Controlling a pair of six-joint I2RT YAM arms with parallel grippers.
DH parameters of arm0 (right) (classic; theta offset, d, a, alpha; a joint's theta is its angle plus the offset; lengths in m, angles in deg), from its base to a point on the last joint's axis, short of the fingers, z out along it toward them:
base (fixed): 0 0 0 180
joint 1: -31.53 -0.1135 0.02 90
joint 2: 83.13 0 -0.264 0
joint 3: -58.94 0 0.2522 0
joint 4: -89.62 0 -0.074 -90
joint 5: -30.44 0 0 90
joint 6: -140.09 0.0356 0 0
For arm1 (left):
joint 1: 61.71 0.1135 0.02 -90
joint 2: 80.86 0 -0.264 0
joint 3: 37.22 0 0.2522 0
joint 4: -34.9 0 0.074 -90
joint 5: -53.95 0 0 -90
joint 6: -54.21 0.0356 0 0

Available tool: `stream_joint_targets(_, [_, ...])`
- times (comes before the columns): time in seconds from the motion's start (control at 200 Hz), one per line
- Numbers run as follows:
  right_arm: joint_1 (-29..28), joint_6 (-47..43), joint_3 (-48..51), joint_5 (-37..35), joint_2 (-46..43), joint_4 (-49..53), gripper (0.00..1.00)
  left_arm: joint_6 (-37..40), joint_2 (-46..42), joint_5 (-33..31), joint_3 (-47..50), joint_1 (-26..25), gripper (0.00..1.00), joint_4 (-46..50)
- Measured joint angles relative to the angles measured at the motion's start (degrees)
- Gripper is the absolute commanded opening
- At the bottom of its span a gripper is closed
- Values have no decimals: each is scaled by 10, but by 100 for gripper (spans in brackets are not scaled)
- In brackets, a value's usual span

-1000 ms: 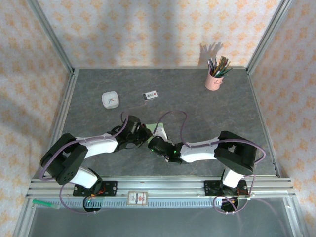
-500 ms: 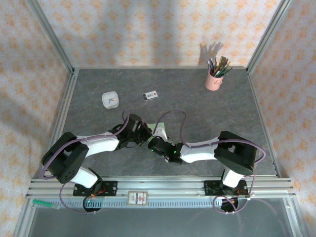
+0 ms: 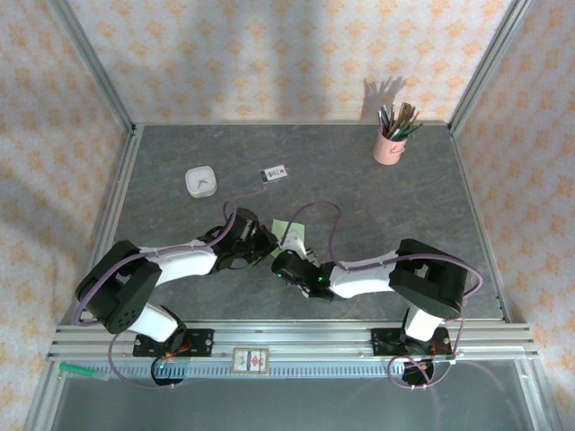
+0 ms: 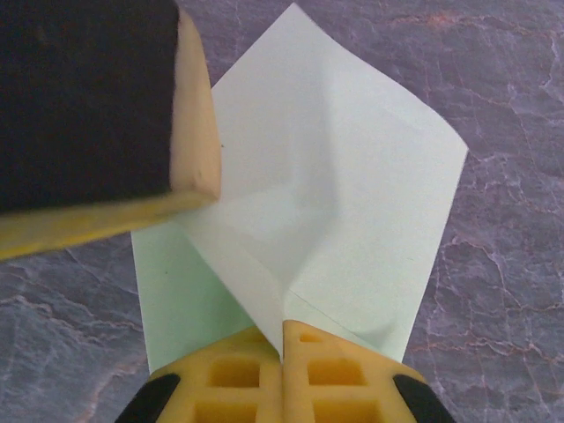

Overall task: Fold a paper plane with a square sheet of paper (pick it up from the middle)
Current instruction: Perform the fourth fold on the wing at the bottom-center of the table.

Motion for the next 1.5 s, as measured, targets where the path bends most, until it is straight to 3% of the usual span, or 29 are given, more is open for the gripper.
stream_joint_targets(0.19, [0, -10, 59, 16, -20, -43, 5, 15, -45, -19, 1, 0, 33, 18])
stream_joint_targets(0.36, [2, -19, 103, 47, -49, -111, 6, 20, -106, -35, 19, 0, 33, 17])
stream_joint_targets(0.571, [15, -13, 152, 96, -76, -186, 6, 19, -115, -35, 51, -5, 29, 15])
stream_joint_targets(0.886, [32, 21, 182, 153, -78, -243, 8, 5, -99, -16, 81, -40, 25, -45])
stream_joint_targets(1.497, [32, 38, 186, 169, -78, -243, 19, 46, -10, 30, 75, -51, 22, -70])
